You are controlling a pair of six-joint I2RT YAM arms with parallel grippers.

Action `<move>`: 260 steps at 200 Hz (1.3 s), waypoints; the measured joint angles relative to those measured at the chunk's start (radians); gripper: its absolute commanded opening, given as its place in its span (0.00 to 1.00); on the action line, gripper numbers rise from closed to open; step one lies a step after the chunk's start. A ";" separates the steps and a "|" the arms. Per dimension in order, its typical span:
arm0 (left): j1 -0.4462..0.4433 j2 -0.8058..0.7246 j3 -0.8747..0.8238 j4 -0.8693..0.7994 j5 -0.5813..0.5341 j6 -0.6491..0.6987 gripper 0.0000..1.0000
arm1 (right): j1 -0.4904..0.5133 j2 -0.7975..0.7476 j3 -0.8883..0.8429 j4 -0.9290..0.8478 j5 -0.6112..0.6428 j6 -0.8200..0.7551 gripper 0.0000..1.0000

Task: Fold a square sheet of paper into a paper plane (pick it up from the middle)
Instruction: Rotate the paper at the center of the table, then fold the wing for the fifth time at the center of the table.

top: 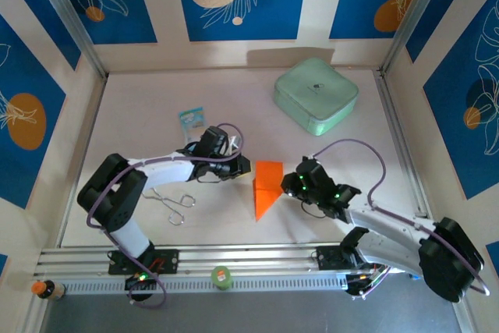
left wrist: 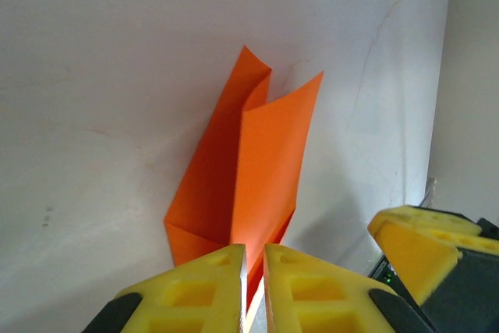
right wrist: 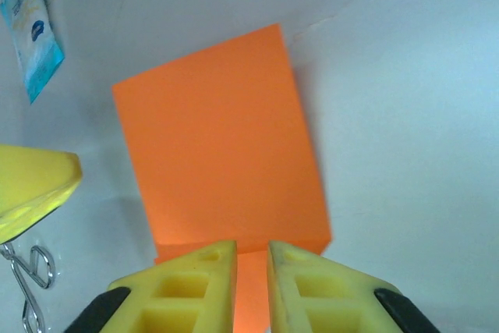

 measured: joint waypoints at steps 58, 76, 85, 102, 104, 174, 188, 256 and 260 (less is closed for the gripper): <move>-0.020 0.069 0.055 -0.004 0.023 0.011 0.14 | -0.051 -0.065 -0.035 -0.016 -0.092 -0.020 0.21; -0.023 0.079 0.056 -0.004 0.027 0.012 0.13 | -0.053 -0.064 -0.035 -0.018 -0.109 -0.020 0.20; -0.024 0.085 0.057 -0.003 0.031 0.012 0.13 | -0.057 -0.063 -0.035 -0.020 -0.119 -0.019 0.20; -0.024 0.108 0.064 -0.002 0.042 0.012 0.12 | -0.060 -0.059 -0.035 -0.028 -0.132 -0.019 0.21; -0.024 0.110 0.066 -0.002 0.043 0.012 0.12 | -0.061 -0.059 -0.035 -0.029 -0.135 -0.020 0.21; -0.024 0.183 0.061 0.024 0.048 0.011 0.08 | -0.079 -0.046 -0.036 -0.029 -0.213 -0.020 0.22; -0.024 0.188 0.051 0.031 0.048 0.011 0.08 | -0.079 -0.037 -0.036 -0.029 -0.229 -0.020 0.24; -0.024 0.207 0.036 0.053 0.051 0.012 0.06 | -0.095 0.043 -0.035 -0.014 -0.299 -0.015 0.36; -0.024 0.207 0.035 0.053 0.051 0.012 0.06 | -0.098 0.051 -0.035 -0.012 -0.306 -0.015 0.37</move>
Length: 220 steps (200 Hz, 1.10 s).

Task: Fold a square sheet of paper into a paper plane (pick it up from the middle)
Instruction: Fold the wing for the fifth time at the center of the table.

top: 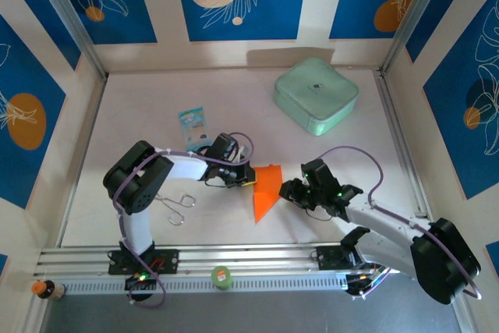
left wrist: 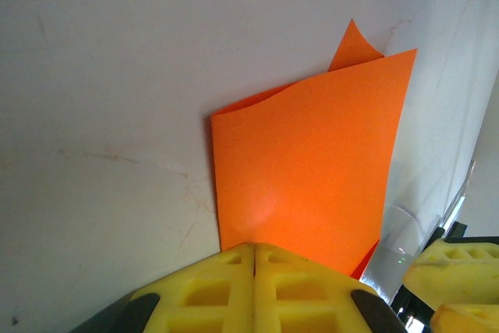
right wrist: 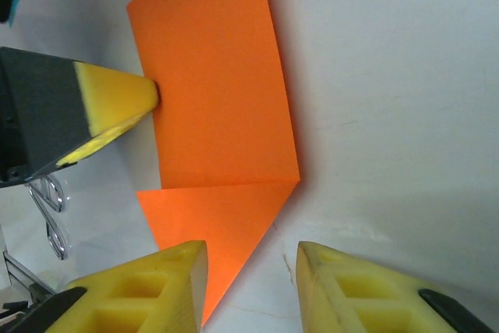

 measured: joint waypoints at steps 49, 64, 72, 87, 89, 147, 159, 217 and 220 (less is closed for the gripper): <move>0.000 0.000 -0.006 0.011 0.000 0.000 0.06 | -0.039 0.119 0.000 0.090 -0.096 0.011 0.42; 0.000 0.000 -0.006 0.011 0.000 0.000 0.06 | -0.066 0.146 0.000 0.130 -0.131 0.019 0.43; 0.000 0.000 -0.006 0.011 0.000 0.000 0.06 | -0.080 0.161 0.001 0.144 -0.144 0.022 0.43; 0.000 0.000 -0.006 0.011 0.000 0.000 0.06 | -0.101 0.183 0.002 0.161 -0.165 0.022 0.44; 0.000 0.000 -0.006 0.011 0.000 0.000 0.06 | -0.103 0.186 0.002 0.163 -0.166 0.022 0.44; 0.000 0.000 -0.006 0.011 0.000 0.000 0.06 | -0.127 0.238 0.021 0.203 -0.219 0.020 0.44; 0.000 0.000 -0.006 0.011 0.000 0.000 0.05 | -0.135 0.244 0.021 0.226 -0.234 0.017 0.44; 0.000 0.000 -0.006 0.011 0.000 0.000 0.05 | -0.192 0.256 0.025 0.306 -0.337 -0.042 0.42; 0.000 0.000 -0.006 0.011 0.000 0.000 0.05 | -0.195 0.260 0.027 0.307 -0.344 -0.052 0.42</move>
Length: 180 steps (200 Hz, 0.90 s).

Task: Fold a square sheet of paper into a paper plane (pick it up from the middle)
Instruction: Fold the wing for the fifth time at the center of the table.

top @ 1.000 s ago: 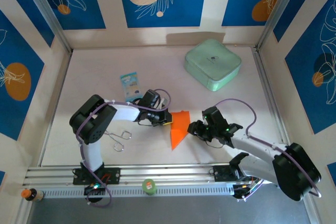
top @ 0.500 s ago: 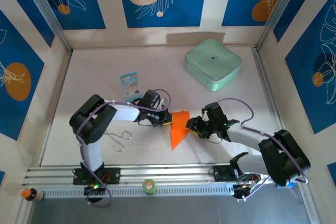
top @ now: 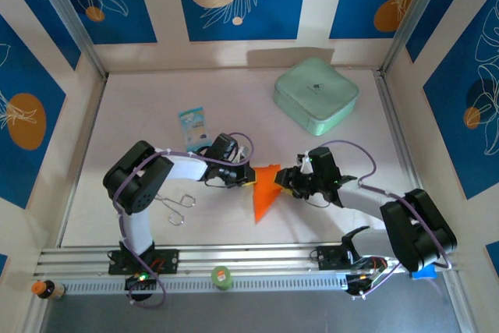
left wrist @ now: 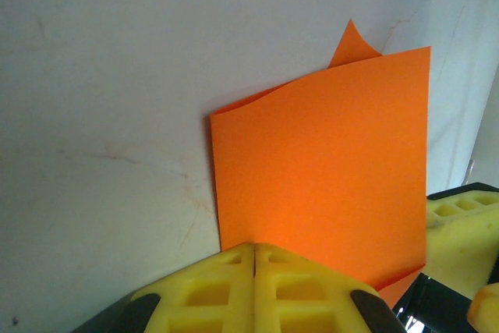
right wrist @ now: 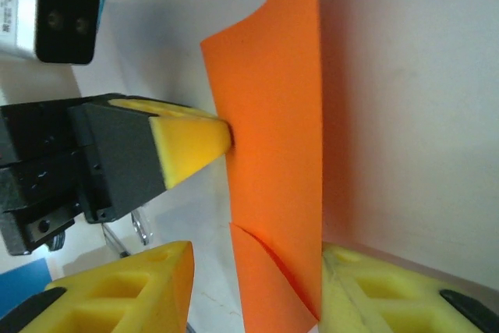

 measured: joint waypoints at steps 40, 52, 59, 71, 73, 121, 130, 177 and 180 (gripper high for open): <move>0.000 0.000 0.000 0.000 0.000 0.000 0.05 | -0.038 0.071 0.039 0.011 -0.093 -0.082 0.40; 0.000 0.000 0.000 0.000 0.000 0.000 0.05 | -0.048 0.085 0.050 0.010 -0.110 -0.103 0.39; 0.000 0.000 0.000 0.000 0.000 0.000 0.05 | -0.053 0.090 0.056 0.009 -0.117 -0.115 0.39; 0.000 0.000 0.000 0.000 0.000 0.000 0.05 | -0.063 0.101 0.069 0.006 -0.134 -0.135 0.38; 0.000 0.000 0.000 0.000 0.000 0.000 0.05 | -0.064 0.104 0.072 0.006 -0.137 -0.140 0.38; 0.000 0.000 0.000 0.000 0.000 0.000 0.05 | -0.080 0.187 0.119 -0.002 -0.200 -0.203 0.36; 0.000 0.000 0.000 0.000 0.000 0.000 0.05 | -0.079 0.205 0.130 -0.005 -0.209 -0.212 0.35; 0.000 -0.001 0.000 0.000 0.000 0.000 0.05 | -0.080 0.250 0.169 -0.037 -0.217 -0.256 0.12; 0.000 -0.001 0.000 0.000 0.000 0.000 0.05 | -0.080 0.251 0.172 -0.041 -0.217 -0.267 0.10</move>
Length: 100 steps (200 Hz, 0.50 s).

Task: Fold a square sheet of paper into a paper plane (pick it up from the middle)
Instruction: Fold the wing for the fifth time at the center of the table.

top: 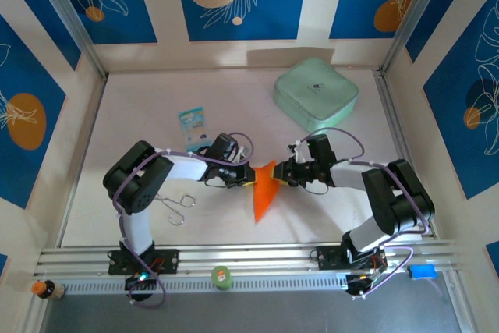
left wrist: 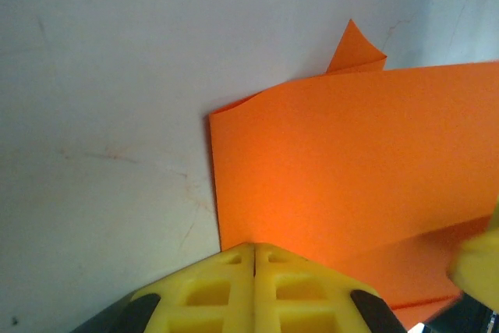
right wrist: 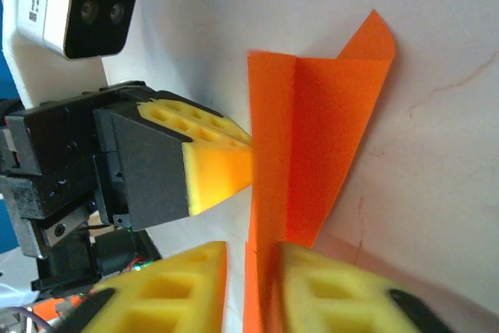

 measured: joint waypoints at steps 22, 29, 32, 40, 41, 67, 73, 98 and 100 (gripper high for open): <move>0.000 -0.002 0.000 -0.004 -0.001 0.000 0.11 | -0.001 0.010 0.014 -0.027 0.005 -0.009 0.06; 0.000 -0.005 0.000 -0.009 -0.004 0.002 0.14 | 0.000 0.010 0.015 -0.032 0.008 -0.008 0.05; 0.000 -0.006 0.000 -0.011 -0.005 0.002 0.15 | 0.000 0.010 0.015 -0.033 0.009 -0.008 0.05; 0.000 -0.015 0.000 -0.020 -0.009 0.008 0.18 | 0.005 0.010 0.015 -0.035 0.014 -0.004 0.05; 0.000 -0.017 0.000 -0.023 -0.011 0.008 0.19 | 0.005 0.010 0.015 -0.035 0.014 -0.004 0.04; 0.000 -0.091 0.000 -0.069 -0.058 0.016 0.28 | 0.034 -0.002 0.015 -0.045 0.047 0.024 0.03; 0.000 -0.116 0.000 -0.074 -0.069 0.018 0.29 | 0.040 -0.006 0.015 -0.046 0.055 0.034 0.03; -0.002 -0.234 -0.014 -0.087 -0.122 0.027 0.33 | 0.061 -0.011 0.002 -0.023 0.089 0.095 0.03; -0.003 -0.245 -0.018 -0.087 -0.125 0.029 0.33 | 0.062 -0.011 0.002 -0.023 0.091 0.102 0.03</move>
